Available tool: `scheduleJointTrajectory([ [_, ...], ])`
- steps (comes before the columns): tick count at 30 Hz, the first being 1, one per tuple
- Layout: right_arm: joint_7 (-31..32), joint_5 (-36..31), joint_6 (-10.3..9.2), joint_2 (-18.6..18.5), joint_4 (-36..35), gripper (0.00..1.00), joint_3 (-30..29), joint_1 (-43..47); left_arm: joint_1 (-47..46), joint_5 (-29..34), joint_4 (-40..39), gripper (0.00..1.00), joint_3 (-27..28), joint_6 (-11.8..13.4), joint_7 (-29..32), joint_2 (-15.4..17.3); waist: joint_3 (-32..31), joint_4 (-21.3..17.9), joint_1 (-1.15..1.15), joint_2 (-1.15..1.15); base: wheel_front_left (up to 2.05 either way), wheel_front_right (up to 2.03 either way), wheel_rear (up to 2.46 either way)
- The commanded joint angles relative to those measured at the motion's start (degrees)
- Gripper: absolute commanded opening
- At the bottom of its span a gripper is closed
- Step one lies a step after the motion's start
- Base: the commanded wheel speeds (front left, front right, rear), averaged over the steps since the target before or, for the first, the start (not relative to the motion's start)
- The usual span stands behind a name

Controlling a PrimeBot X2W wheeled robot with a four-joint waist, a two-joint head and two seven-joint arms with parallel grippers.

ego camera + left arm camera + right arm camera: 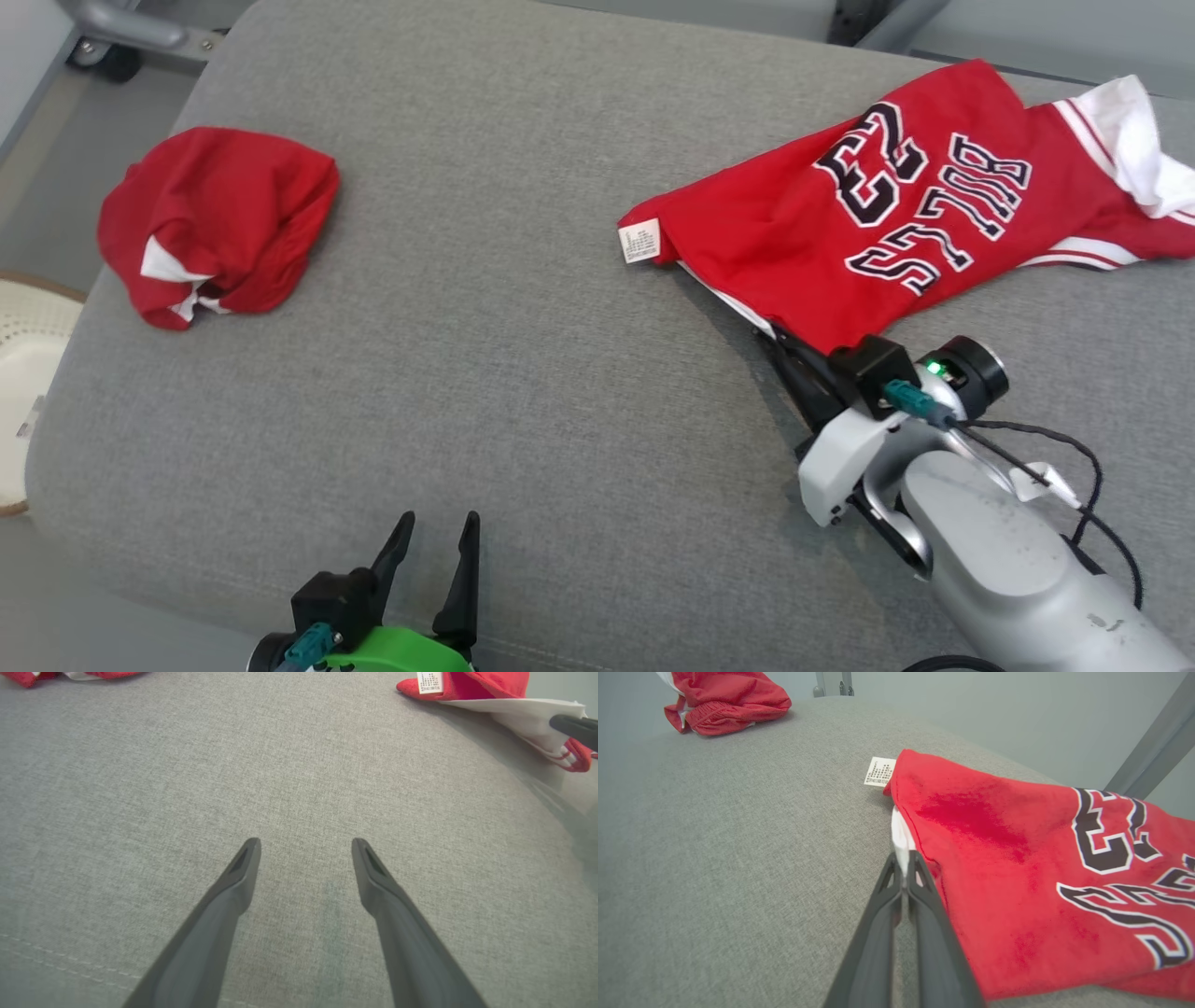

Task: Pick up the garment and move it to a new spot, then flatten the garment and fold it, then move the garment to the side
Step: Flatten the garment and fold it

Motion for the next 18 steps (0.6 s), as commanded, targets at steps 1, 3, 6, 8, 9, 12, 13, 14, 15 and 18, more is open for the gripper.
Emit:
scheduleJointTrajectory([
  [1,-0.1,1.1,-0.08,-1.6,-2.7,0.0,-0.7,1.9,0.8,1.0,0.2,1.0,0.6,-0.4,0.0,0.2,-3.3,-5.0,0.0,0.0,0.0,0.0,0.0],
  [3,-0.1,1.7,-0.08,-3.2,-5.9,0.0,-2.1,3.9,0.6,1.3,0.2,1.0,1.0,-0.8,0.0,0.2,-4.4,-7.1,0.0,0.0,0.0,0.0,0.0],
  [6,-0.1,2.6,-0.09,-5.3,-10.1,0.0,-3.9,6.8,0.2,1.5,0.0,1.0,1.0,-1.2,0.0,0.2,-5.9,-9.9,0.0,0.0,0.0,0.0,0.0],
  [8,-0.1,3.0,-0.08,-6.8,-12.4,0.0,-5.1,8.8,0.4,1.4,-0.1,1.0,0.7,-1.3,0.0,0.2,-6.8,-11.4,0.0,0.0,0.0,0.0,0.0],
  [9,-0.1,3.4,-0.09,-7.4,-13.2,0.0,-6.0,9.9,0.6,1.3,-0.1,1.0,0.6,-1.4,0.0,0.2,-7.3,-12.2,0.0,0.0,0.0,0.0,0.0],
  [12,-0.1,2.7,-0.09,-9.2,-14.6,0.0,-9.0,12.9,1.8,1.2,0.3,1.0,0.4,-1.6,0.0,0.2,-8.4,-14.2,0.0,0.0,0.0,0.0,0.0],
  [13,-0.1,2.4,-0.09,-9.9,-14.7,0.0,-10.0,13.7,2.2,1.2,0.3,1.0,0.5,-1.6,0.0,0.2,-8.7,-14.7,0.0,0.0,0.0,0.0,0.0],
  [14,-0.1,2.0,-0.09,-10.6,-15.1,0.0,-11.2,14.2,2.3,1.3,0.5,1.0,0.6,-1.6,0.0,0.2,-8.9,-15.2,0.0,0.0,0.0,0.0,0.0],
  [15,-0.1,1.6,-0.09,-11.3,-15.3,0.0,-12.7,14.8,2.4,1.5,0.6,1.0,0.6,-1.7,0.0,0.2,-9.1,-15.6,0.0,0.0,0.0,0.0,0.0],
  [18,-0.1,1.7,-0.08,-11.7,-16.9,0.78,-16.8,16.2,2.8,2.0,0.8,1.0,1.2,-1.8,0.0,0.2,-9.6,-16.6,0.0,0.0,0.0,0.0,0.0],
])
